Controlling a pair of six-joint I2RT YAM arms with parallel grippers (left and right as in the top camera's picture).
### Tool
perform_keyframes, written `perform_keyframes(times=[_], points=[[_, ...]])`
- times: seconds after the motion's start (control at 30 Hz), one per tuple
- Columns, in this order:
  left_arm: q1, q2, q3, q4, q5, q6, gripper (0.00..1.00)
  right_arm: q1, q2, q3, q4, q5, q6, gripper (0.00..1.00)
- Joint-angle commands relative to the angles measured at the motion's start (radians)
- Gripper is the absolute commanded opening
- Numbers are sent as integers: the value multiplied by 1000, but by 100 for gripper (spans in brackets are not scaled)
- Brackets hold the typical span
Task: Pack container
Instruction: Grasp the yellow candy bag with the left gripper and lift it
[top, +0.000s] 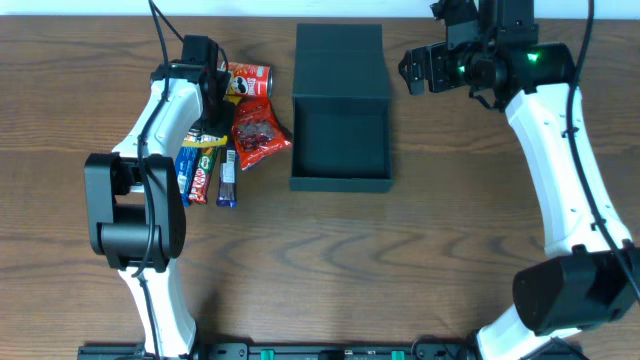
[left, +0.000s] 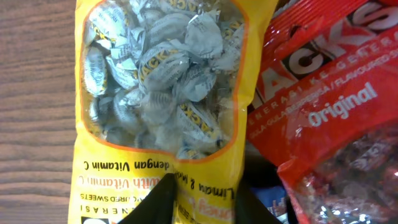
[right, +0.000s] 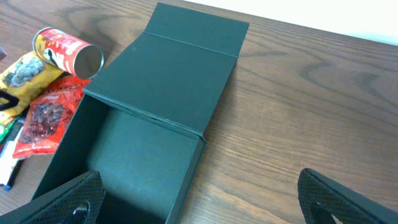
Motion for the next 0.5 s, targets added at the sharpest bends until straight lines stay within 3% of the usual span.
perform_keyframes(times=[0.0,0.07,0.47], points=[[3,11,15,-14,-14,-2,13,9,-8,7,0,-1,-9,99],[3,11,15,-20,-14,-2,6,9,-8,7,0,-1,-9,99],[2,-30,17,-27,-19,-81,6,9,-8,7,0,-1,-9,99]])
